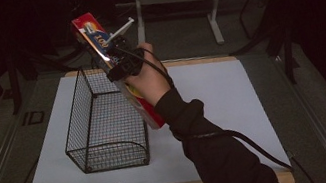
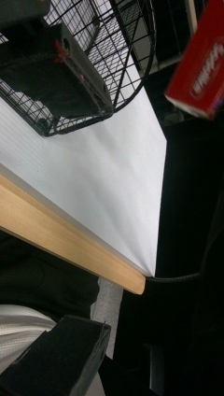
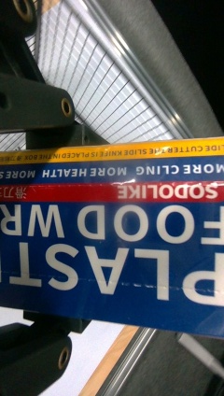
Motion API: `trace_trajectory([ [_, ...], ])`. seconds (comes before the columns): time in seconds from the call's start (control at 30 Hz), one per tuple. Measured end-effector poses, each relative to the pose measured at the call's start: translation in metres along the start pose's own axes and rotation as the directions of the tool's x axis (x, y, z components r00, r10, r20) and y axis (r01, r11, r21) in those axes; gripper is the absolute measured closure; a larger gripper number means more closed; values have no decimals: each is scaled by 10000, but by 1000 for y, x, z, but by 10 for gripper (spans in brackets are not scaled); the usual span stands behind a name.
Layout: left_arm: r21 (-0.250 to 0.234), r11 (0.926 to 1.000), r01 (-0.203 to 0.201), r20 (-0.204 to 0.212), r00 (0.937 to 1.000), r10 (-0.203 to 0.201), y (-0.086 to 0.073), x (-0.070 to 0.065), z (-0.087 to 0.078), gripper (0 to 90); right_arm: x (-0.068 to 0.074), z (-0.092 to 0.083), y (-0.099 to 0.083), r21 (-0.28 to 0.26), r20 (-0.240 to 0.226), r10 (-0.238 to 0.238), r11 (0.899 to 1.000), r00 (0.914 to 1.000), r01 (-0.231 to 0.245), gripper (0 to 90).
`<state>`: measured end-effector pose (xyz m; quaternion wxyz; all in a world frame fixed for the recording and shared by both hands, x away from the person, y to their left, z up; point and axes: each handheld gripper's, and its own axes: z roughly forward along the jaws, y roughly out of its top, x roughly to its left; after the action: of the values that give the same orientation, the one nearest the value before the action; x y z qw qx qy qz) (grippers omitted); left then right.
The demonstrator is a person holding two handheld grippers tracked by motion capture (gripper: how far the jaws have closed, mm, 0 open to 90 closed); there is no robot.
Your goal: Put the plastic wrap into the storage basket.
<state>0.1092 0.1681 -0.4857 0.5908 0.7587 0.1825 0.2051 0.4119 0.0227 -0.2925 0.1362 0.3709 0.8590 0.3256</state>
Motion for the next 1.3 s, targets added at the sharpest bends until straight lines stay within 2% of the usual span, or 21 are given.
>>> trace_trajectory([
  [0.33, -40, 10000, 19, 23, 10000, -19, 0, 0, -2, 1, 29, 29, 6, -612, -114, 26, 9981, 9999, -32, 399],
  [0.53, -28, 10000, 12, 25, 10000, -12, 0, 0, -2, 1, 37, 50, 1, -993, -306, 480, 9938, 9984, -509, 399],
  [0.83, 5, 10000, -28, 35, 10000, 28, 0, -1, -2, 1, 40, 85, -17, -792, -251, 997, 9917, 9947, -1014, 397],
  [0.87, -11, 10000, -28, 23, 10000, 28, 0, -1, -3, 1, 41, 89, -20, -746, -105, 923, 9929, 9957, -928, 397],
  [1.0, -28, 10000, -13, 0, 10000, 13, 0, -1, -3, 1, 42, 104, -28, -523, -15, 942, 9942, 9955, -942, 395],
  [1.13, -15, 10000, -35, 7, 10000, 35, 0, -1, -3, 1, 38, 117, -34, -163, -159, 1357, 9906, 9906, -1359, 395],
  [1.3, -7, 10000, -46, 14, 10000, 46, 0, -1, -3, 1, 40, 133, -44, 268, 227, 1137, 9931, 9933, -1143, 393],
])
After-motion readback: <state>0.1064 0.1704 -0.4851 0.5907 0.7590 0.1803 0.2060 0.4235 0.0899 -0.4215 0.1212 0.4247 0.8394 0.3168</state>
